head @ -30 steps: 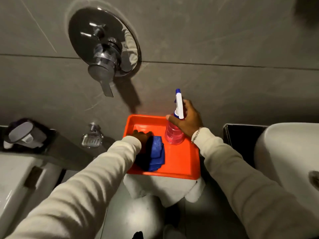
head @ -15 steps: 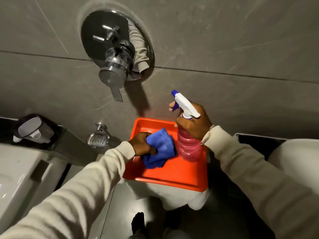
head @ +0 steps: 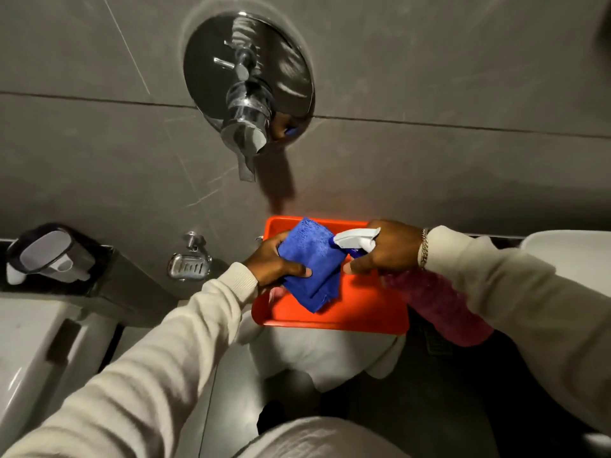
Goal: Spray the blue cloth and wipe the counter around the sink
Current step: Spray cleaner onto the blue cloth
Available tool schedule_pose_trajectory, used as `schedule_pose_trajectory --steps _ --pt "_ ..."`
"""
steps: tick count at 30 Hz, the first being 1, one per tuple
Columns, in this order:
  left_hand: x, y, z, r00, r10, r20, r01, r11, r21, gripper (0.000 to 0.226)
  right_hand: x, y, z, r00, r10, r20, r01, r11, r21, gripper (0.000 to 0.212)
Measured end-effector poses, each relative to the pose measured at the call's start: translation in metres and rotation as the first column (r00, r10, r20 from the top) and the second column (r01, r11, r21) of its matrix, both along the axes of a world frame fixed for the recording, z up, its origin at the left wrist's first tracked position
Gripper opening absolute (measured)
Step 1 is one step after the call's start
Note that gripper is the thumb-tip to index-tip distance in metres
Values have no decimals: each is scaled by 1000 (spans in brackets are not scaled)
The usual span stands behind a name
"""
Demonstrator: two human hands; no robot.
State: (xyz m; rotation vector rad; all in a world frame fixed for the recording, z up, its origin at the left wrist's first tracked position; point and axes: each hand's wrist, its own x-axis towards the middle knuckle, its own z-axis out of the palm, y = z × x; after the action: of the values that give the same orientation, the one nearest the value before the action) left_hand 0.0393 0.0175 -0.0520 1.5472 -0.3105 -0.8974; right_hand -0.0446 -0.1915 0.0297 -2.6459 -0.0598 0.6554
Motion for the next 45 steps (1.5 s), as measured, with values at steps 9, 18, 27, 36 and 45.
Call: schedule_pose_trajectory --steps 9,18,27,36,45 --pt "-4 -1 8 998 -41 42 40 999 27 74 -3 5 4 995 50 84 -36 985 -166 60" --pt "-1 -2 9 997 -54 61 50 997 60 71 -6 2 8 997 -3 76 15 986 -164 58" --pt "2 3 5 1000 -18 17 18 998 54 67 5 -20 2 852 -418 315 319 892 322 28" --pt "-11 17 -6 1000 18 -7 -18 998 57 68 47 6 -63 365 -864 347 444 489 751 32" --pt "-21 26 11 999 -33 -25 34 999 31 75 20 26 -67 260 -862 435 478 506 718 29"
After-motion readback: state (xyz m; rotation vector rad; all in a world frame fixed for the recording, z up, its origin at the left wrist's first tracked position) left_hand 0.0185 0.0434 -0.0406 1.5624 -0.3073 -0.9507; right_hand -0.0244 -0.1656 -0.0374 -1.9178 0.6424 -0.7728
